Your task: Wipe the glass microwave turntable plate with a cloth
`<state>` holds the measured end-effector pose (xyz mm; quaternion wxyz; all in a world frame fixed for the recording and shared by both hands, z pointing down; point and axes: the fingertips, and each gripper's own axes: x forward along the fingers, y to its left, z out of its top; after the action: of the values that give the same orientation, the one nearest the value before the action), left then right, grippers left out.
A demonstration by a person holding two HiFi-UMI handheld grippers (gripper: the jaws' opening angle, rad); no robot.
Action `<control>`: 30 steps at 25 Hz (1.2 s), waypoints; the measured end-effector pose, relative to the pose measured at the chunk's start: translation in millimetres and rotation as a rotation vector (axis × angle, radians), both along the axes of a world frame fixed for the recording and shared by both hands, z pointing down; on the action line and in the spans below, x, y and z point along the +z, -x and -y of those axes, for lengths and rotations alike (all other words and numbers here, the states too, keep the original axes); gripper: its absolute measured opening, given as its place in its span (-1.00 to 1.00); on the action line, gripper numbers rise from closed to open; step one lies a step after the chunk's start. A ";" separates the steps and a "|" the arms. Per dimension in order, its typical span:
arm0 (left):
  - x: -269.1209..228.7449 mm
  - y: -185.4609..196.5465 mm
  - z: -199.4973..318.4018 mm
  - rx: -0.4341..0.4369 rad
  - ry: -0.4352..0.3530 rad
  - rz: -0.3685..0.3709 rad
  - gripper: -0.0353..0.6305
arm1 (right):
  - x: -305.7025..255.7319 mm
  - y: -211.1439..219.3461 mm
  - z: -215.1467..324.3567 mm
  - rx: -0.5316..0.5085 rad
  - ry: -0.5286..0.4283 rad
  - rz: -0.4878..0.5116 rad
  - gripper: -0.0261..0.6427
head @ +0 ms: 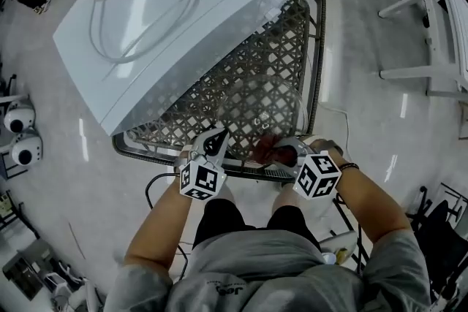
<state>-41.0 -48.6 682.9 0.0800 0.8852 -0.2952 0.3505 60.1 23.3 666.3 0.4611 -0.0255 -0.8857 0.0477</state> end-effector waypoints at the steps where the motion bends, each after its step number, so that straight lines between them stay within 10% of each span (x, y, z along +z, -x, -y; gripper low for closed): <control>1: 0.0 -0.3 0.0 -0.002 0.000 0.000 -0.90 | -0.5 -12.1 -1.0 0.006 0.004 -0.013 -0.60; 14: -1.9 -1.2 -0.9 0.000 0.002 0.009 -0.90 | -12.8 -78.8 -4.7 0.132 -0.019 -0.013 -0.60; 23: -3.5 -3.5 0.1 0.000 -0.002 0.005 -0.90 | -47.0 46.4 -19.7 0.020 -0.015 0.212 -0.60; 30: -2.7 -4.2 -0.5 -0.001 0.001 0.003 -0.90 | -7.6 108.0 -27.4 -0.051 -0.029 0.151 -0.60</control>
<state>-36.8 -48.0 680.3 0.0801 0.8845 -0.2957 0.3517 -47.9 50.7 658.7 0.3946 -0.0447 -0.9175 0.0212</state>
